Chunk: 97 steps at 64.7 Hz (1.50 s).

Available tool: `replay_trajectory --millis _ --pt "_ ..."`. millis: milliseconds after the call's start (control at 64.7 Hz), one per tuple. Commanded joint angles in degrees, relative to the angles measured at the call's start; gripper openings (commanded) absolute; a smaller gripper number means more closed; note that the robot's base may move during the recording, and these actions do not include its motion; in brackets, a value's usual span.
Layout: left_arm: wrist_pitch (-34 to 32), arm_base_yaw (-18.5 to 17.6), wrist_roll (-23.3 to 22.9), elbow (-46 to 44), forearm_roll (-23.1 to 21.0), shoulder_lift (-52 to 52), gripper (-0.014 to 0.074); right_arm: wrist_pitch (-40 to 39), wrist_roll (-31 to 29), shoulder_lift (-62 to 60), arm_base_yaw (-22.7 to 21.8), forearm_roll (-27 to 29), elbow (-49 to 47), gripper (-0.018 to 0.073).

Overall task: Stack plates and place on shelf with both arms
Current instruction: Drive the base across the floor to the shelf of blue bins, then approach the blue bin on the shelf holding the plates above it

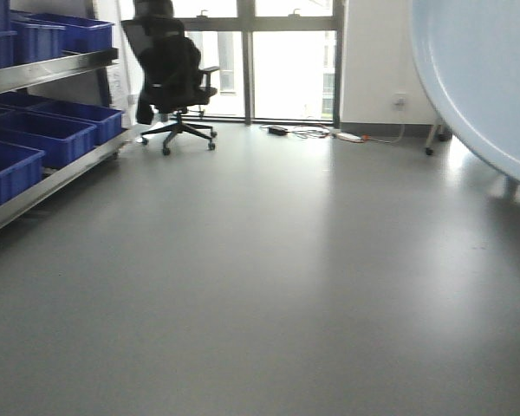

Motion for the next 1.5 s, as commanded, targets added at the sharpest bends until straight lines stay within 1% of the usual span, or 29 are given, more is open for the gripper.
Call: replay_trajectory --millis 0,1484 --pt "-5.27 -0.05 -0.25 -1.77 -0.64 0.59 0.0082 -5.78 0.08 0.4 -0.28 -0.11 -1.69 0.0053" --pt "-5.27 -0.05 -0.25 -1.77 -0.64 0.59 0.0082 -5.78 0.08 0.4 -0.28 -0.11 -1.69 0.0053"
